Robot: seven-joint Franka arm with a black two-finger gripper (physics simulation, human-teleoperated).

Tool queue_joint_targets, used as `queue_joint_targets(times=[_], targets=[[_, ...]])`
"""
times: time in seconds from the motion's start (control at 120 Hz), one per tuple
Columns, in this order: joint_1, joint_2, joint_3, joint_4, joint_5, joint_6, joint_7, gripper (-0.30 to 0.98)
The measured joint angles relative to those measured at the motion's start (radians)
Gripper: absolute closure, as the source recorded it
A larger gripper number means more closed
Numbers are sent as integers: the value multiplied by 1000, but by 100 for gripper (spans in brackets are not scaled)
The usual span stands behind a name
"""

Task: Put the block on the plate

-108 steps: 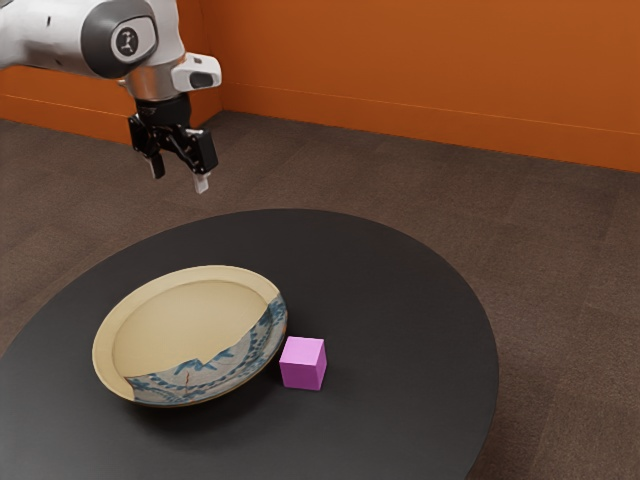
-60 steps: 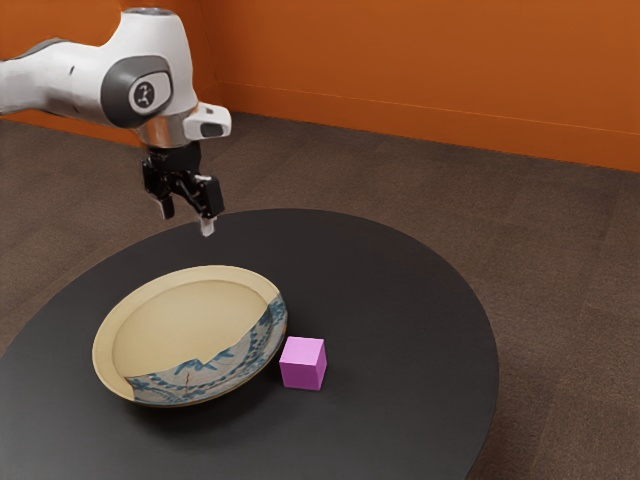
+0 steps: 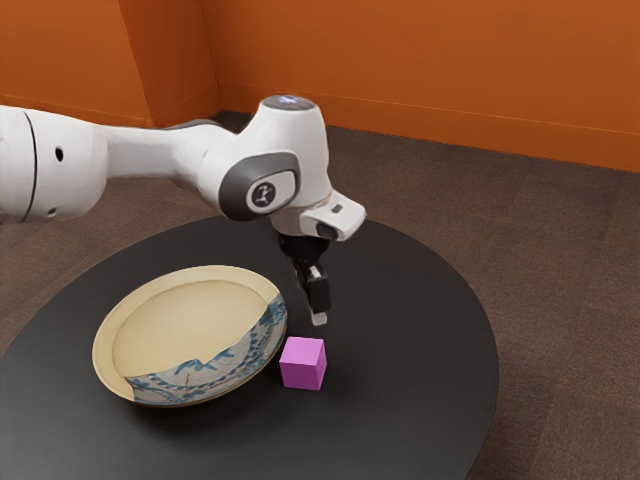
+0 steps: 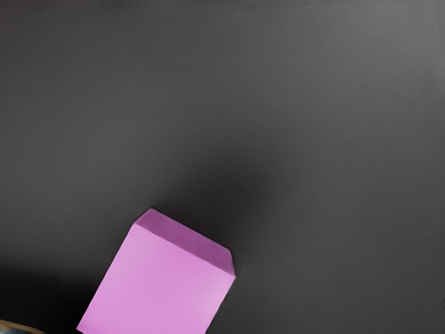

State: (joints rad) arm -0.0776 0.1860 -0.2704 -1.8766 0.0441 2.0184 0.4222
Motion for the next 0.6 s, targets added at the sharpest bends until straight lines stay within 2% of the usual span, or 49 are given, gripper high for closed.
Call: queue_joint_targets(times=[0.242, 0.442, 0.6], targets=[[24, 45, -34, -99, 78, 161, 154, 0], [53, 86, -38, -135, 135, 229, 239, 0], [60, 117, -38, -142, 154, 255, 289, 0]])
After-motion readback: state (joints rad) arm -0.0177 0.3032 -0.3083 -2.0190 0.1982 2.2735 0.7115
